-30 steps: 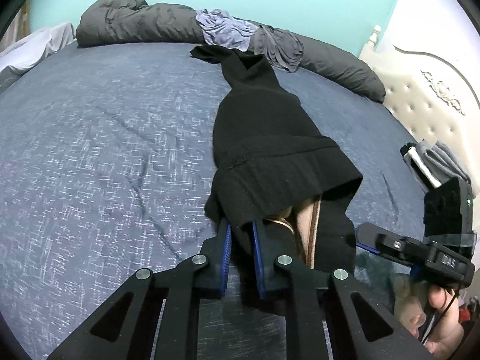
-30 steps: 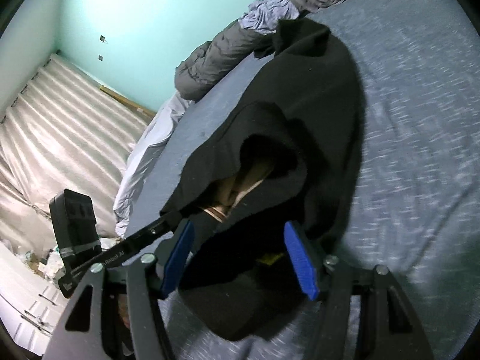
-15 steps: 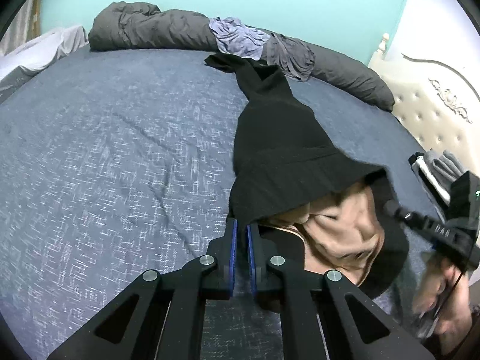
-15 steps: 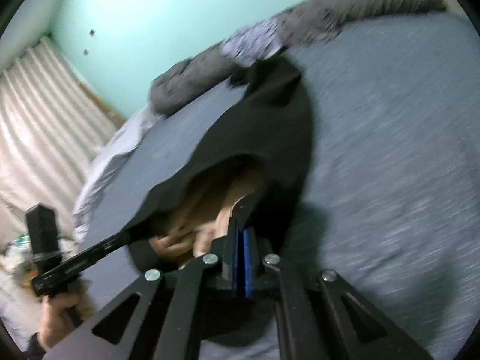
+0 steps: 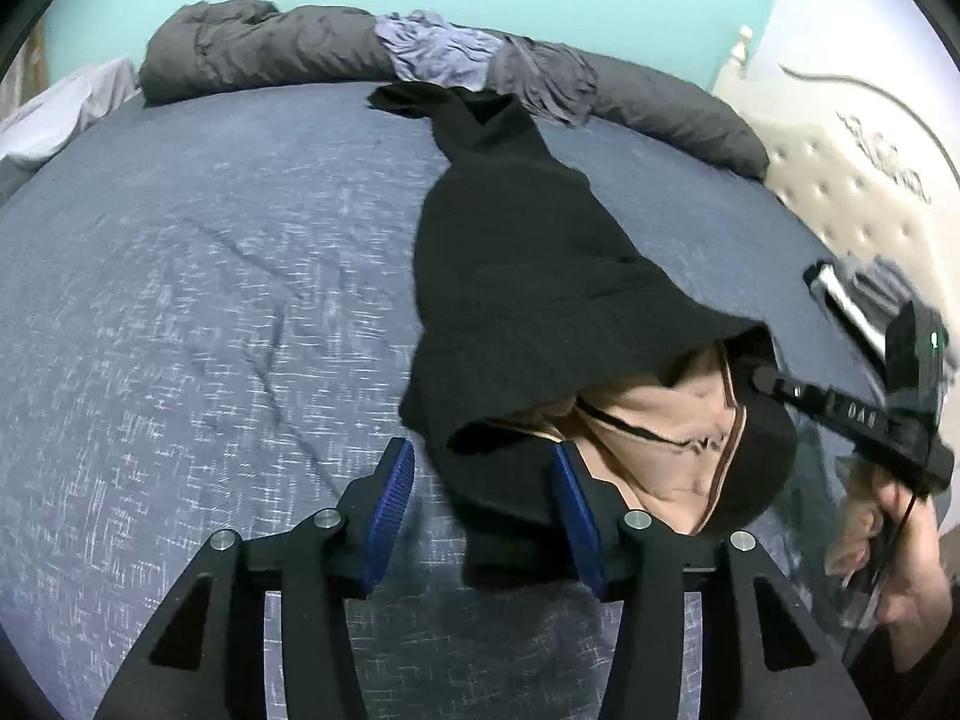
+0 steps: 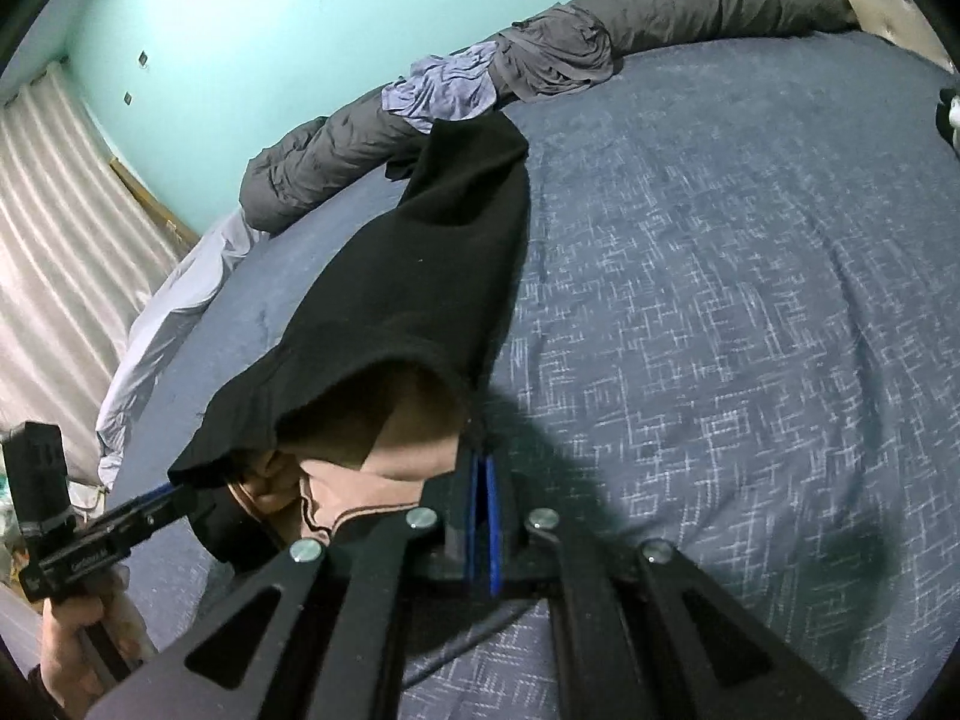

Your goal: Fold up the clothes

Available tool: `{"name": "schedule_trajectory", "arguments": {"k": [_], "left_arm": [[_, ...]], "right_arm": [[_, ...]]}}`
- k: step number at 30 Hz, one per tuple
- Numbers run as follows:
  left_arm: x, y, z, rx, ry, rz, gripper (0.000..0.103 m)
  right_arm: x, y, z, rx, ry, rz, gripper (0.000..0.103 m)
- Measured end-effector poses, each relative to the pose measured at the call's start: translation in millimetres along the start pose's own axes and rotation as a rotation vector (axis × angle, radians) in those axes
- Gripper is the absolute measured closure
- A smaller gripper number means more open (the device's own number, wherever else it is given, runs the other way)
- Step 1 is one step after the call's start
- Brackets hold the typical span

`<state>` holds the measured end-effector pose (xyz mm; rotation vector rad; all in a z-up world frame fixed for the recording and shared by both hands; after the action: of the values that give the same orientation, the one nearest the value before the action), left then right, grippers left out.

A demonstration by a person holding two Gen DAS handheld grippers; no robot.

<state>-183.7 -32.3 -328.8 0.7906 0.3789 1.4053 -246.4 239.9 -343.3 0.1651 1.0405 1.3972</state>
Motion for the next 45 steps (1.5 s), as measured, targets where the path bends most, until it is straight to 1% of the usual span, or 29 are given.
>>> {"name": "schedule_trajectory", "arguments": {"k": [3, 4, 5, 6, 9, 12, 14, 16, 17, 18, 20, 21, 23, 24, 25, 26, 27, 29, 33, 35, 36, 38, 40, 43, 45], "left_arm": [[-1.5, -3.0, -7.3, -0.013, -0.006, 0.018, 0.051], [-2.3, -2.4, -8.7, -0.013, -0.006, 0.022, 0.053], [-2.9, -2.2, -9.3, -0.013, -0.011, 0.023, 0.064], [-3.5, -2.5, -10.1, -0.015, -0.014, 0.025, 0.079], [-3.2, -5.1, -9.6, -0.014, -0.010, 0.015, 0.092], [-5.3, 0.8, -0.8, 0.024, -0.004, 0.013, 0.096], [-8.4, 6.4, 5.2, 0.051, 0.004, 0.015, 0.097], [-14.3, 8.1, 9.5, 0.062, 0.009, 0.032, 0.097], [-17.3, 8.4, 12.2, 0.066, 0.013, 0.041, 0.098], [-19.0, 8.6, 14.3, 0.070, 0.014, 0.046, 0.098], [-23.4, 9.6, 22.5, 0.086, 0.020, 0.050, 0.098], [-24.9, 9.8, 26.6, 0.093, 0.022, 0.050, 0.098], [-27.9, 8.8, 34.6, 0.103, 0.023, 0.055, 0.098], [-29.8, 7.5, 39.1, 0.108, 0.022, 0.061, 0.098], [-31.0, 7.0, 41.9, 0.108, 0.021, 0.067, 0.098], [-32.6, 5.6, 46.1, 0.108, 0.020, 0.075, 0.098], [-32.9, 4.2, 49.5, 0.110, 0.020, 0.078, 0.099], [-33.5, 4.3, 58.9, 0.119, 0.018, 0.084, 0.100], [-27.6, 14.0, 83.9, 0.148, -0.003, 0.082, 0.100], [-22.2, 22.6, 97.3, 0.161, -0.011, 0.067, 0.100], [-19.3, 27.6, 105.6, 0.171, -0.017, 0.062, 0.102], [-13.6, 40.1, 126.7, 0.199, -0.023, 0.048, 0.103], [-6.7, 57.2, 153.6, 0.242, -0.019, 0.022, 0.103], [7.5, 76.1, 179.9, 0.257, -0.025, -0.024, 0.103], [15.8, 84.4, 194.3, 0.260, -0.032, -0.047, 0.103]], "right_arm": [[-2.6, 0.3, -1.3, 0.002, 0.019, -0.018, 0.101], [-4.7, 0.6, -0.4, 0.005, 0.026, -0.019, 0.101], [-6.9, 0.8, 0.6, 0.007, 0.035, -0.020, 0.101], [-9.0, 1.3, 1.1, 0.010, 0.043, -0.018, 0.101], [-16.2, 3.2, 0.6, 0.016, 0.069, -0.014, 0.101], [-23.3, 3.7, -0.2, 0.013, 0.102, -0.011, 0.098], [-25.7, 3.2, -2.2, 0.005, 0.116, -0.019, 0.097], [-24.4, 0.8, -2.6, 0.000, 0.094, -0.024, 0.095], [-23.6, -1.0, -2.5, -0.001, 0.078, -0.022, 0.088], [-22.9, -2.9, -1.4, -0.003, 0.066, -0.024, 0.074], [-24.9, -7.7, 1.4, -0.009, 0.082, -0.046, 0.061], [-27.9, -10.8, 2.4, -0.014, 0.091, -0.045, 0.061], [-34.4, -16.8, 4.1, -0.023, 0.107, -0.035, 0.061], [-38.1, -18.7, 5.5, -0.018, 0.112, -0.022, 0.063], [-40.7, -19.1, 7.2, -0.008, 0.111, -0.014, 0.067], [-42.2, -18.4, 9.7, 0.005, 0.112, -0.020, 0.085], [-43.5, -17.4, 12.4, 0.018, 0.113, -0.029, 0.094], [-47.9, -14.8, 20.8, 0.043, 0.118, -0.041, 0.099], [-66.0, -6.8, 44.4, 0.071, 0.146, -0.031, 0.100], [-77.6, 0.8, 62.2, 0.082, 0.147, 0.005, 0.100], [-83.1, 6.4, 71.6, 0.088, 0.151, 0.021, 0.100], [-97.1, 23.2, 96.8, 0.108, 0.157, 0.061, 0.100], [-112.0, 39.3, 121.0, 0.135, 0.164, 0.098, 0.101], [-137.0, 66.9, 157.1, 0.171, 0.190, 0.134, 0.101], [-155.2, 78.4, 174.3, 0.180, 0.172, 0.194, 0.101]]}}
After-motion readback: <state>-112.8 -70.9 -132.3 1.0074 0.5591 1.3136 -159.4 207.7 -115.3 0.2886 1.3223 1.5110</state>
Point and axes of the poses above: each gripper's, at about its wrist camera, not at the fingertips, and z roughly against the way its jaws point, x to its right, y to its top, the point moved 8 cm from there along -z, roughly the way its jaws point, and after that the axes turned 6 degrees about x, right-handed, at the moved point
